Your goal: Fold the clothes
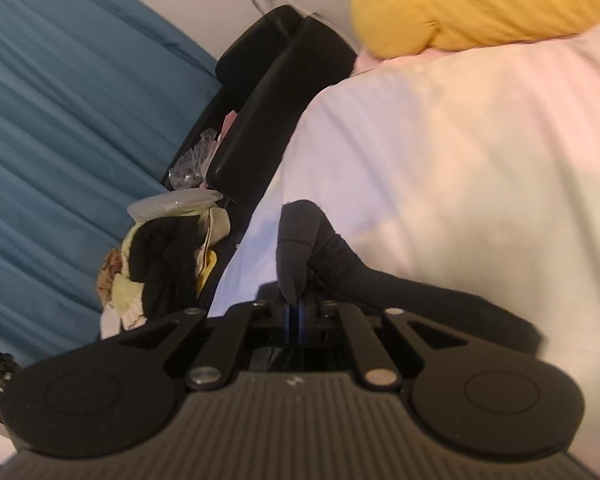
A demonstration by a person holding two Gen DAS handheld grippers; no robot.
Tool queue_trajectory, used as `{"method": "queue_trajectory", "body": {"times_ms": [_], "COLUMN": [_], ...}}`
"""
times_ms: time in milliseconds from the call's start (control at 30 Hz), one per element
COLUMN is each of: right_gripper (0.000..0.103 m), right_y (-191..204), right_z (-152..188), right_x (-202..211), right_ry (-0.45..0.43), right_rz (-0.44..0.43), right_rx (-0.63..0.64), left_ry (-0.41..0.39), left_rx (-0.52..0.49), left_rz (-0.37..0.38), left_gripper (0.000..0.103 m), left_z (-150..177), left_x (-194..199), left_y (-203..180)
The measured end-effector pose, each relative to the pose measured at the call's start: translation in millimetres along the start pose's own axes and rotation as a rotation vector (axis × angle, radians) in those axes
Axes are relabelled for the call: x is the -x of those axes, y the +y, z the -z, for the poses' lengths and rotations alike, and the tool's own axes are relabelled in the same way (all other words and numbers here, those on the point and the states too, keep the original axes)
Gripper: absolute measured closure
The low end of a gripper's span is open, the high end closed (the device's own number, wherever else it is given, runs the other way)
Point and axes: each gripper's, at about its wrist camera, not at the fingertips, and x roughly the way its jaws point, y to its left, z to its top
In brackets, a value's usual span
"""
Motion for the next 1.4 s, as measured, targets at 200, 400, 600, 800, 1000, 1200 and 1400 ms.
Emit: {"method": "queue_trajectory", "body": {"times_ms": [200, 400, 600, 800, 1000, 1200, 1400], "right_gripper": [0.097, 0.097, 0.067, 0.053, 0.049, 0.035, 0.029], "right_y": [16, 25, 13, -4, -30, -56, -70], "right_z": [14, 29, 32, 56, 88, 114, 127], "right_x": [-96, -125, -92, -26, 20, 44, 33], "right_ry": [0.056, 0.052, 0.040, 0.031, 0.165, 0.330, 0.372], "right_rz": [0.064, 0.095, 0.001, -0.113, -0.165, -0.195, -0.208], "right_rx": [0.126, 0.288, 0.297, 0.325, 0.255, 0.115, -0.026], "left_ry": [0.038, 0.021, 0.012, -0.066, 0.085, 0.254, 0.239], "left_rx": [-0.075, -0.237, -0.484, -0.689, -0.583, -0.339, -0.137], "left_rz": [-0.088, -0.126, -0.022, 0.195, 0.283, 0.256, 0.275], "left_gripper": [0.092, 0.086, 0.017, 0.011, 0.011, 0.011, 0.011], "left_z": [-1, 13, 46, 131, 209, 211, 184], "left_x": [-86, -107, -61, 24, 54, 38, 12], "left_y": [-10, -17, -28, -27, 24, 72, 101]}}
